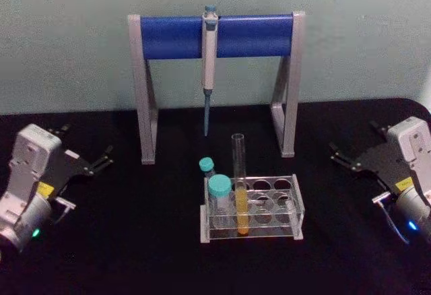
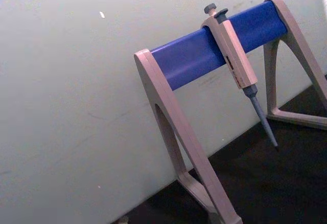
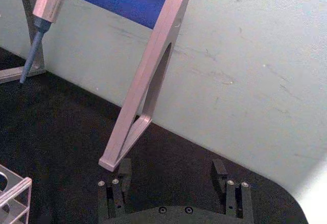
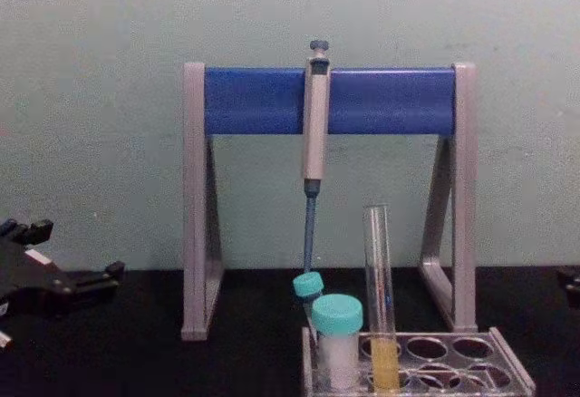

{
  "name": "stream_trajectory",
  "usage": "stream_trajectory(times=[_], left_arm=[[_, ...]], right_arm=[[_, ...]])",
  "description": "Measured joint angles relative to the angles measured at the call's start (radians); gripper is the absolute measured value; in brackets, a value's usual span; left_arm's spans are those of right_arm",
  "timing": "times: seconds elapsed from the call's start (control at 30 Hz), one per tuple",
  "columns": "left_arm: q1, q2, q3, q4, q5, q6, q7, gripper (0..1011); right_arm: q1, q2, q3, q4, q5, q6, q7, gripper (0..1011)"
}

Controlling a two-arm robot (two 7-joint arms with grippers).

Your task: Pick up the test tube from the test tube rack, shake it, then place it back into the test tube rack.

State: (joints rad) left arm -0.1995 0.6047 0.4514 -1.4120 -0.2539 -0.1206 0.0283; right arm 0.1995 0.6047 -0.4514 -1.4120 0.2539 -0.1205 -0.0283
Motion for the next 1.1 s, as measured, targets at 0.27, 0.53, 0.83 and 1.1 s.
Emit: stream_trajectory(times=[0.27,0.53,0.83,1.1], left_arm=[[0.0,0.0,0.0,0.0,0.0,0.0,0.0,1001],[0.0,0.0,0.0,0.0,0.0,0.0,0.0,1001],[0.0,0.0,0.0,0.0,0.0,0.0,0.0,1001],[0.0,0.0,0.0,0.0,0.0,0.0,0.0,1001]], right_arm=[[0.0,0.0,0.0,0.0,0.0,0.0,0.0,1000],[0.0,0.0,0.0,0.0,0.0,0.0,0.0,1000],[0.0,0.0,0.0,0.0,0.0,0.0,0.0,1000],[-0.003,-0.004,0.007,0.0,0.0,0.0,0.005,1000]])
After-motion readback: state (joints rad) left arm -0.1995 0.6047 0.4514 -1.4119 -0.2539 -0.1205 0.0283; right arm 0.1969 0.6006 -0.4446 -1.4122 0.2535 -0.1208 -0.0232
